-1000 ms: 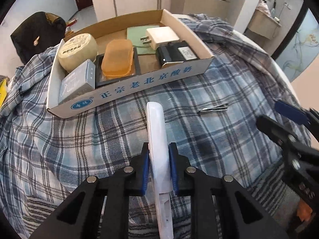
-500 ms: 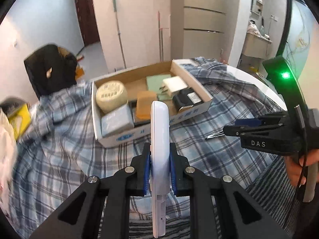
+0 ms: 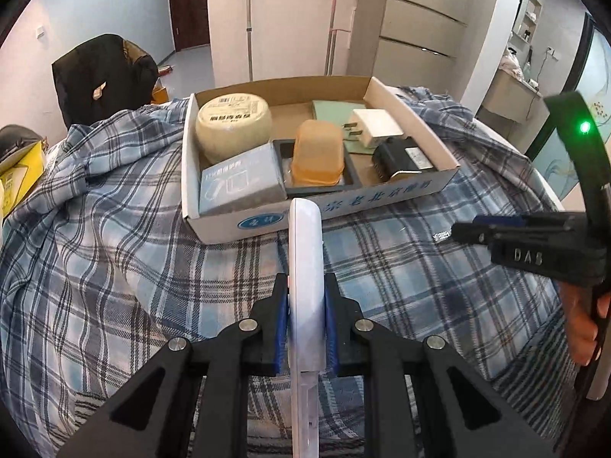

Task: Organize rigid objects
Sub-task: 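Lower the right tool to the metal nail clipper and grasp it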

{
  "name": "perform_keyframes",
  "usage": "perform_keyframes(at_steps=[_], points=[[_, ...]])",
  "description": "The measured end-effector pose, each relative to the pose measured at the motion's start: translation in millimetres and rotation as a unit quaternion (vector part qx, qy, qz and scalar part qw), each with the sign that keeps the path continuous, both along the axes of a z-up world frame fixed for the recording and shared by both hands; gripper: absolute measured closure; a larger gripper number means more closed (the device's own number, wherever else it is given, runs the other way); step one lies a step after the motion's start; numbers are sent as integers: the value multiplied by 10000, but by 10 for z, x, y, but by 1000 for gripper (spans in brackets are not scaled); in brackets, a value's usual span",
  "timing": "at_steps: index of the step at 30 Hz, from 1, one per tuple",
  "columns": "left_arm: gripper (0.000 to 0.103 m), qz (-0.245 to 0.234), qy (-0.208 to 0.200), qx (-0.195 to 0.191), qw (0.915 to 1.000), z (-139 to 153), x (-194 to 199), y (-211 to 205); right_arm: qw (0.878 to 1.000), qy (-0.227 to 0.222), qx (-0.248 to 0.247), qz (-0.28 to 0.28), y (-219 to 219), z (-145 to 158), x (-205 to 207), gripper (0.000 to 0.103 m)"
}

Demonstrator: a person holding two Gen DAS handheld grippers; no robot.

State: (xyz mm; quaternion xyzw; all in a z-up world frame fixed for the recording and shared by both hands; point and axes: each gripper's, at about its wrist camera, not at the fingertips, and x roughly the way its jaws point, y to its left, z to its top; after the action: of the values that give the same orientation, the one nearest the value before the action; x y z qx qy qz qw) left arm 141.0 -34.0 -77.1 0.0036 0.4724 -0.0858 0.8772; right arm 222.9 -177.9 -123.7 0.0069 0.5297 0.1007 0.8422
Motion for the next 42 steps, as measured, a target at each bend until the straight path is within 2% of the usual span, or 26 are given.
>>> perform_keyframes(at_steps=[4,7,10,17,23,28,30,31,38,40,42], points=[[85,12,100,80,9999,-82,17,-6,9997,-99,-206,44,12,14,37,73],[85,10,128,97,9999,-117,21,-14,9995,-299,-41,131,-34,104,-11,73],[85,-2,110,120,9999,-116,16,-20,9986,-314,-92,412,-1,117,-24,73],[85,-7,110,95,9999,-119,0,-26,9981,-58,243,570,9,-35,83,73],[85,-26,146,130,9998,-146,20,-28,9954,317,599,677,-101,-54,-83,73],[85,-26,174,118,9998,-156,28,-24,9938,287,445,973,-58,-55,-260,73],[85,-28,176,127,9998,-157,29,-28,9945,174,230,1005,-6,-55,-276,80],[85,-30,183,130,9997,-160,31,-27,9950,123,134,985,13,-53,-274,87],[85,-39,199,134,9997,-170,35,-26,9901,-348,-535,1251,216,-47,-296,94],[85,-41,198,137,9997,-173,34,-27,9913,-272,-403,1222,200,-38,-316,94],[85,-44,199,139,9997,-177,34,-23,9941,-67,-21,1081,138,-33,-332,94]])
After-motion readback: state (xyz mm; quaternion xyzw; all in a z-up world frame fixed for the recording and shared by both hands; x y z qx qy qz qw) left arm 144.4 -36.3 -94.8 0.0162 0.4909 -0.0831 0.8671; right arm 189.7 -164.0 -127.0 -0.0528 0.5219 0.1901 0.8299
